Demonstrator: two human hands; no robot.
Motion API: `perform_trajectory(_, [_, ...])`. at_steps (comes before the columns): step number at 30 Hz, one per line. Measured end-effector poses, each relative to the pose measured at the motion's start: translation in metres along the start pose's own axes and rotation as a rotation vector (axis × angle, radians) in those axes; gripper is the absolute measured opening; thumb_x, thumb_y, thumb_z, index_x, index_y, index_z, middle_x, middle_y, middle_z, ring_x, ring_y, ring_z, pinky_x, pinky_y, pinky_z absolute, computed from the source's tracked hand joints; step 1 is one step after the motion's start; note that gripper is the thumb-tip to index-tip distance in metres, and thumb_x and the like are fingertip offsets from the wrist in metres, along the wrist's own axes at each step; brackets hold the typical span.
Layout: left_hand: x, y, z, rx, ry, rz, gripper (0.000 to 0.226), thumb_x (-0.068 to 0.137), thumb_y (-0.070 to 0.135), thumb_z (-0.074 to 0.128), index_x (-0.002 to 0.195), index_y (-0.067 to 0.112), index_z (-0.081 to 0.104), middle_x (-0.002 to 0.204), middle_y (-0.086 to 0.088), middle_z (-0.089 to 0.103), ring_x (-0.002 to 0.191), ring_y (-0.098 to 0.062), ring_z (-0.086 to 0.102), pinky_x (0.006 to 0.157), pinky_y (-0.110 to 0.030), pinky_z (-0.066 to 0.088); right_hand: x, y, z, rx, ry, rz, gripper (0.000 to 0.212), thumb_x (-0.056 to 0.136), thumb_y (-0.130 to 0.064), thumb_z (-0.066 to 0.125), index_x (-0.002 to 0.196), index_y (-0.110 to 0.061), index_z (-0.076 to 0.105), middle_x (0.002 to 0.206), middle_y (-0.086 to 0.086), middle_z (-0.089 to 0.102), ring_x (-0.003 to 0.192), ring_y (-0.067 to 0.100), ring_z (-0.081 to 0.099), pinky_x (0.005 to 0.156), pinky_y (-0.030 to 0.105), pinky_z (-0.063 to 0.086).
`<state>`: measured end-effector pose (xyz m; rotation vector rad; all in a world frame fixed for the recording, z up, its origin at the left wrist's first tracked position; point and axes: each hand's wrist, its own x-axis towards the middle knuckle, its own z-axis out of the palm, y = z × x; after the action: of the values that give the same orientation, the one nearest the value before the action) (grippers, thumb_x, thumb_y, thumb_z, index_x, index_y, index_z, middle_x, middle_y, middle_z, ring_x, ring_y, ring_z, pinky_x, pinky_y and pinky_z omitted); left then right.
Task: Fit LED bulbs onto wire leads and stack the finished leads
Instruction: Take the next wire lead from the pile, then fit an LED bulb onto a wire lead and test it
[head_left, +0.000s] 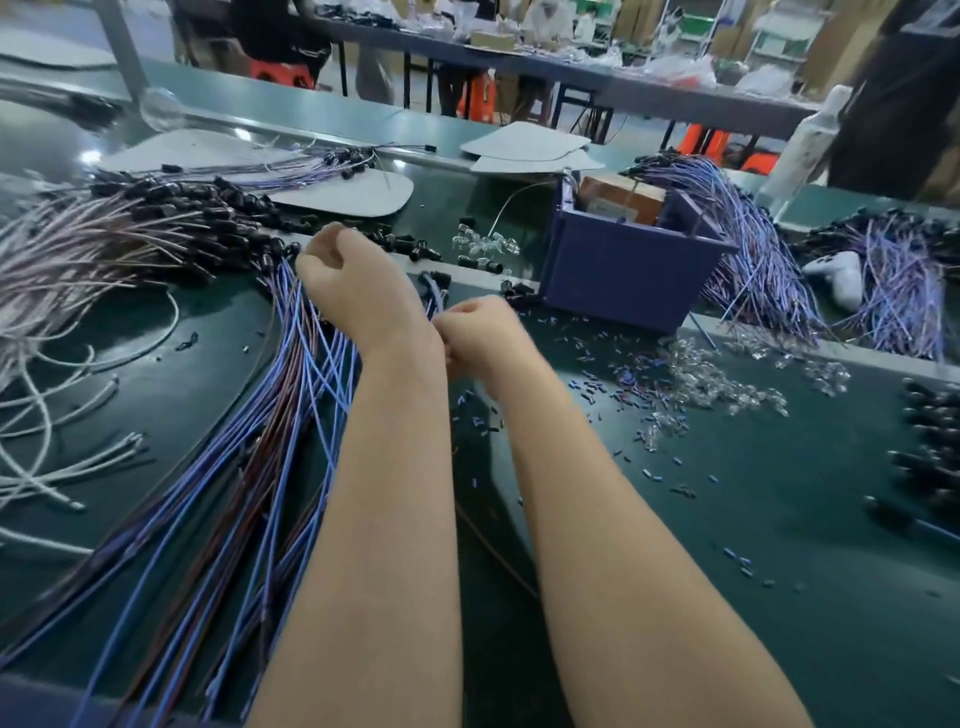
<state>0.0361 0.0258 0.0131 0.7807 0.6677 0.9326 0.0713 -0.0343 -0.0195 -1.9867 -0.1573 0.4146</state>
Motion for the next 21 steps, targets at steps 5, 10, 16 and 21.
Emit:
perform_trajectory(5, [-0.029,-0.018,0.018,0.558,-0.58,0.195,0.022,0.098,0.02,0.043,0.103,0.009,0.062,0.087,0.003,0.063,0.083,-0.011,0.061,0.074,-0.018,0.047,-0.032,0.0,-0.074,0.538,0.279,-0.355,0.006,0.096,-0.008,0.05,0.092,-0.007,0.054,0.076,0.005,0.06,0.053,0.007,0.058,0.055,0.02,0.054])
perform_trajectory(10, [-0.077,-0.046,0.04,0.804,-1.208,0.252,0.019,0.098,0.021,0.049,0.09,0.014,0.065,0.068,0.005,0.064,0.058,-0.004,0.058,0.066,-0.022,0.05,-0.065,0.033,-0.158,0.932,0.721,-0.504,0.01,0.098,-0.011,0.048,0.089,-0.011,0.052,0.071,0.002,0.061,0.056,0.009,0.06,0.059,0.021,0.054])
perform_trajectory(16, [-0.128,-0.084,0.06,0.807,-1.256,0.418,0.017,0.095,0.016,0.052,0.093,0.008,0.067,0.074,0.003,0.061,0.067,-0.01,0.052,0.067,-0.022,0.04,-0.071,0.091,-0.177,0.534,0.628,-0.381,0.021,0.097,-0.019,0.052,0.079,-0.015,0.062,0.07,0.003,0.055,0.062,0.014,0.05,0.057,0.024,0.044])
perform_trajectory(21, [-0.132,-0.097,0.056,0.88,-1.236,0.41,0.015,0.094,0.017,0.053,0.097,0.012,0.067,0.082,0.0,0.067,0.074,-0.014,0.06,0.073,-0.025,0.048,-0.066,0.101,-0.176,0.571,0.766,-0.432,0.025,0.096,-0.015,0.054,0.071,-0.014,0.058,0.054,-0.008,0.054,0.05,0.004,0.047,0.05,0.016,0.04])
